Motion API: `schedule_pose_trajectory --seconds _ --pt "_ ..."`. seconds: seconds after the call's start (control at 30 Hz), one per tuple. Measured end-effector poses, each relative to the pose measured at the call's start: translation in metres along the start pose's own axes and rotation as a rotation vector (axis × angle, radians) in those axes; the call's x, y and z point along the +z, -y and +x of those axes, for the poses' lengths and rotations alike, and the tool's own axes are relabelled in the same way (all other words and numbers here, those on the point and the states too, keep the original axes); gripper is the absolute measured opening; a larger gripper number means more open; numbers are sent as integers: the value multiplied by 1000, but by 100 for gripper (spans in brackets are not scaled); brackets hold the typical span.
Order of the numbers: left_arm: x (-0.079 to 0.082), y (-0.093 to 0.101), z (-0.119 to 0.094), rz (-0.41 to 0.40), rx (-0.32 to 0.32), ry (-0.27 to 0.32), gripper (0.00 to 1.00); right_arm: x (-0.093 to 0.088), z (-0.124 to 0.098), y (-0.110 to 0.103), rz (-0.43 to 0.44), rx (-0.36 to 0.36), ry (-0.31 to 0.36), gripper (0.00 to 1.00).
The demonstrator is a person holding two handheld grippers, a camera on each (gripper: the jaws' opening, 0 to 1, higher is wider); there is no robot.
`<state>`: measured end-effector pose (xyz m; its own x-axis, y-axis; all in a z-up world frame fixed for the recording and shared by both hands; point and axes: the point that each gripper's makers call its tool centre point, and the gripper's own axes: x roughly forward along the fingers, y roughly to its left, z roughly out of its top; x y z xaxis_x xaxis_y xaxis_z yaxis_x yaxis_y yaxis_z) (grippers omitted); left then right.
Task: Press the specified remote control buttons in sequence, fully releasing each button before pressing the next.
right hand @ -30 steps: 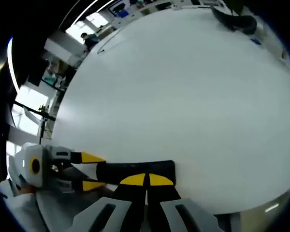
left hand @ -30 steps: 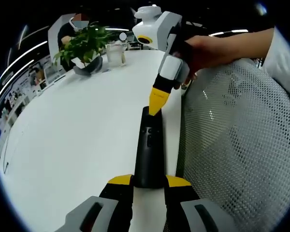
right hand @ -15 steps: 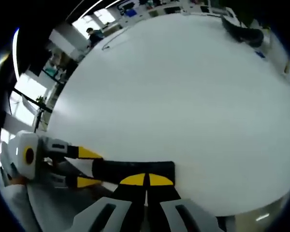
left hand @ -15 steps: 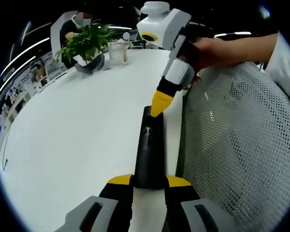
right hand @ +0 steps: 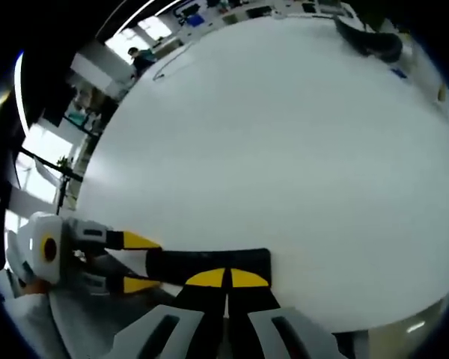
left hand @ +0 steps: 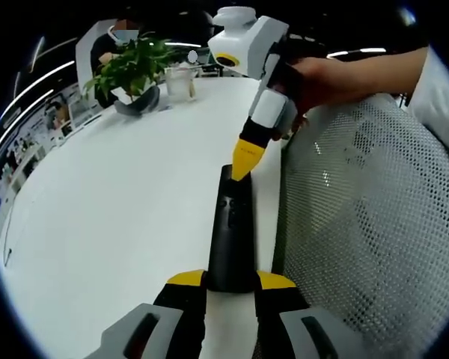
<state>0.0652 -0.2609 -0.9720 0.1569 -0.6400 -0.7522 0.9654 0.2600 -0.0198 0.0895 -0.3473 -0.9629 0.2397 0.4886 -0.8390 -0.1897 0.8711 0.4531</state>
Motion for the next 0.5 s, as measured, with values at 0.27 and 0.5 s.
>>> schedule_pose_trajectory --seconds 0.27,0.5 --pt "0 0 0 16 0 -5 23 0 0 -3 -78 -36 -14 0" --pt "2 5 1 25 -12 -6 23 2 3 -7 -122 -23 3 0"
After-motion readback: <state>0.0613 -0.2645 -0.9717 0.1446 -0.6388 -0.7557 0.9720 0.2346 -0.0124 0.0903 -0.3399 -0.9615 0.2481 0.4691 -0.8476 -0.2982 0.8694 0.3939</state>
